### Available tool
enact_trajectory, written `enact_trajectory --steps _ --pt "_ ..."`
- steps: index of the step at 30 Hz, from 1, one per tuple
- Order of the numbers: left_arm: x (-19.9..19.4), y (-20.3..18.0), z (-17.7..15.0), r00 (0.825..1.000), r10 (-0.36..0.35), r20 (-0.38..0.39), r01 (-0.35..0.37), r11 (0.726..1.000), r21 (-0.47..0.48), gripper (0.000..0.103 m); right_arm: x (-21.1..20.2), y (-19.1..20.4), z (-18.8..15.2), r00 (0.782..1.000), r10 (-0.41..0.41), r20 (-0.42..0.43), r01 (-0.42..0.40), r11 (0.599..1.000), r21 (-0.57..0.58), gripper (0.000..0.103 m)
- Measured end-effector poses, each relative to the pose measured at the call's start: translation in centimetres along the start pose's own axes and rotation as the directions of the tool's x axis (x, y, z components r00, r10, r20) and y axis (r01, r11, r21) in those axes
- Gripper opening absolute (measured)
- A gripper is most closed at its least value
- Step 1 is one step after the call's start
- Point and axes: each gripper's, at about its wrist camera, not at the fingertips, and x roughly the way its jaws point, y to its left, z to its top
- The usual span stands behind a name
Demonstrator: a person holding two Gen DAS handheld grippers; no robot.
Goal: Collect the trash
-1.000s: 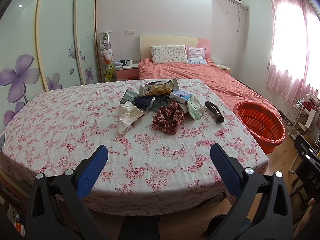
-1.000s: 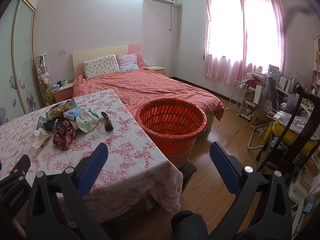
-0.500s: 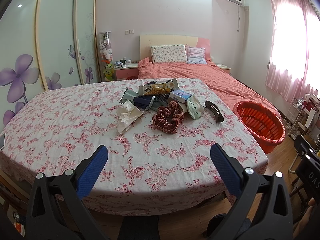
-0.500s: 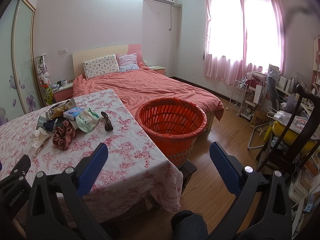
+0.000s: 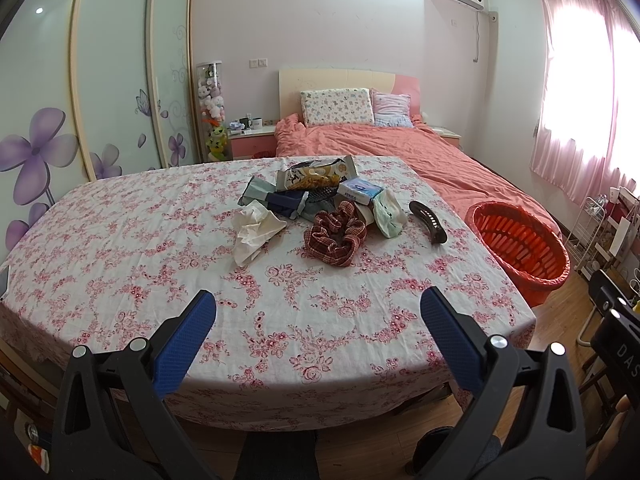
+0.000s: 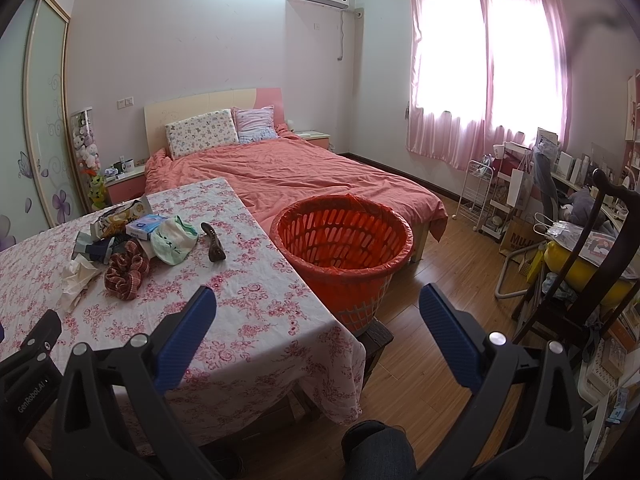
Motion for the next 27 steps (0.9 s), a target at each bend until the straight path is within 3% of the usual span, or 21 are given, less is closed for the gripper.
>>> enact_trajectory --steps 21,27 --pt "0.1 -0.6 0.0 1.000 -0.006 -0.007 0.006 1.000 0.001 0.101 0.4 -0.1 0.1 1.000 0.001 0.001 -0.001 1.000 0.000 0.099" --pt "2.2 0.8 0.3 0.999 0.022 -0.029 -0.023 0.999 -0.025 0.101 1.7 0.0 0.2 1.000 0.011 0.025 -0.011 1.000 0.006 0.099"
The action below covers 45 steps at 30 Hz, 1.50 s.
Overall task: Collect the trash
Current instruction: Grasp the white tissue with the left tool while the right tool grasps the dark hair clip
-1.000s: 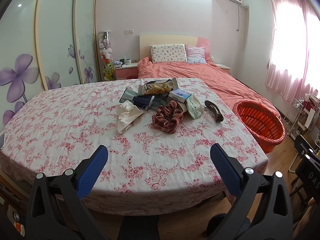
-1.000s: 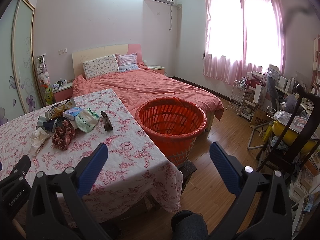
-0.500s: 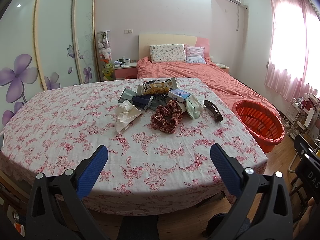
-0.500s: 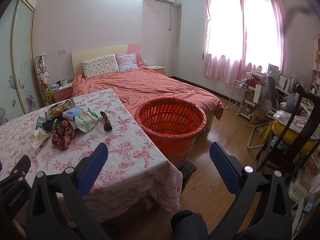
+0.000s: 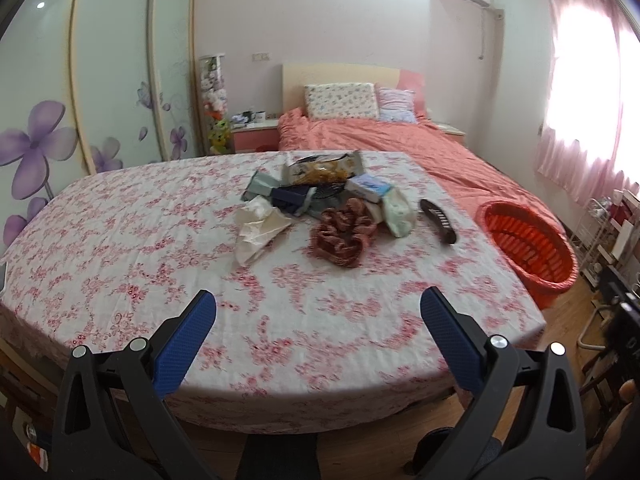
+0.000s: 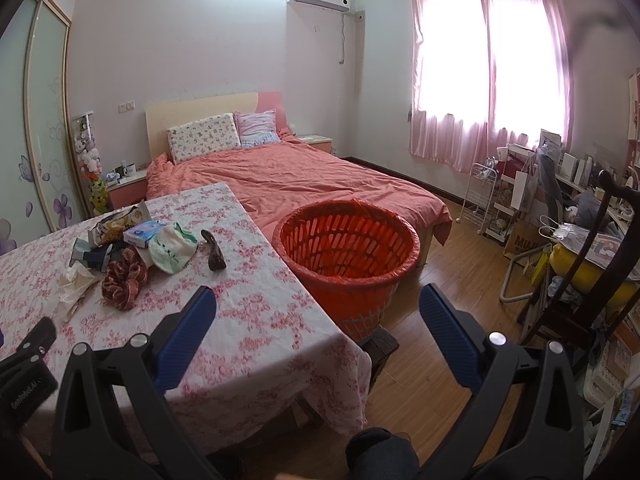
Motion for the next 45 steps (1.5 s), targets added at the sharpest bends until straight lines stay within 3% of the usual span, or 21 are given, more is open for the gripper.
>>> enact_trajectory --steps 13,20,24,28,31,34,39,45 --pt "9.7 6.7 4.0 0.983 0.156 -0.098 -0.162 0.985 -0.058 0.101 10.6 2.8 2.4 0.988 0.109 -0.106 -0.105 0.994 0.041 0.099" --pt "14.3 7.7 5.6 0.985 0.078 -0.153 -0.090 0.993 -0.075 0.101 16.9 6.7 4.5 0.969 0.188 -0.160 -0.184 0.982 0.041 0.097" --pt "15.9 7.7 6.0 0.986 0.056 -0.159 -0.065 0.996 -0.056 0.101 21.2 9.0 4.6 0.930 0.264 -0.257 -0.259 0.964 0.053 0.087" --pt "17.5 7.6 6.0 0.980 0.061 -0.190 -0.069 0.997 -0.036 0.101 24.8 10.4 4.1 0.875 0.341 -0.343 -0.318 0.940 0.123 0.076" --pt "18.2 7.5 5.9 0.977 0.053 -0.205 -0.060 0.998 -0.028 0.101 26.6 11.4 3.8 0.848 0.360 -0.389 -0.336 0.933 0.131 0.068" --pt "18.7 7.2 5.7 0.976 0.054 -0.210 -0.057 0.998 -0.010 0.101 27.8 12.5 3.3 0.841 0.331 -0.428 -0.325 0.941 0.089 0.052" --pt "20.2 7.2 5.6 0.968 0.055 -0.243 -0.058 0.998 -0.008 0.098 28.5 12.8 3.2 0.839 0.321 -0.440 -0.321 0.944 0.075 0.042" --pt "21.8 7.5 5.5 0.956 0.021 -0.294 -0.033 0.999 -0.035 0.084 29.2 13.1 3.2 0.846 0.305 -0.438 -0.314 0.948 0.052 0.028"
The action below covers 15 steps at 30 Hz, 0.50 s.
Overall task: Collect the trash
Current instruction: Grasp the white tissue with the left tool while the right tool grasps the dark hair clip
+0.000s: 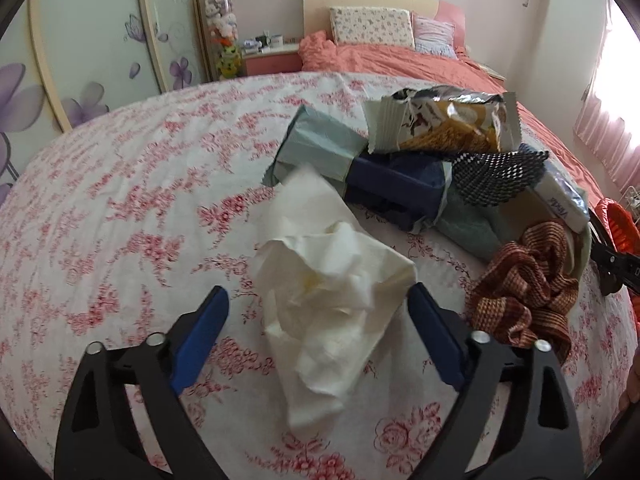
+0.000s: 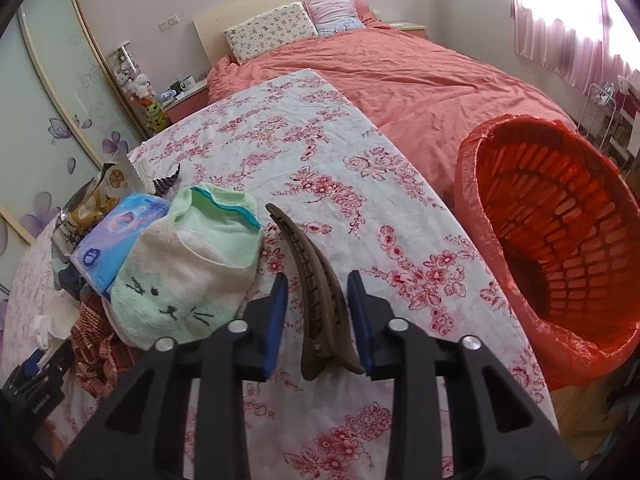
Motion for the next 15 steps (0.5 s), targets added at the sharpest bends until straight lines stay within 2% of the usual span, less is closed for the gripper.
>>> enact_trajectory --steps 3,5,10,11,15 --pt "0.2 0.2 0.0 1.000 -0.013 0.000 0.013 1.000 -0.013 0.073 0.0 0.1 -0.1 1.000 -0.017 0.008 0.017 1.000 -0.014 0.020" --pt "0.0 0.4 0.1 1.000 -0.022 0.005 0.022 1.000 -0.016 0.063 -0.1 0.1 -0.2 1.000 -0.011 0.009 0.011 1.000 -0.022 0.019" --pt "-0.9 1.3 0.3 0.998 -0.060 0.032 0.061 0.997 -0.038 0.054 -0.6 0.0 -0.3 1.000 -0.007 0.022 0.007 0.999 -0.037 0.018" --pt "-1.0 1.2 0.4 0.998 -0.061 0.035 0.062 0.997 -0.037 0.049 -0.8 0.1 -0.3 1.000 -0.007 0.028 0.008 0.999 -0.040 0.017" --pt "-1.8 1.5 0.6 0.996 -0.065 0.053 0.067 0.997 -0.029 0.046 -1.8 0.3 -0.3 0.998 -0.004 0.058 0.007 0.998 -0.059 0.015"
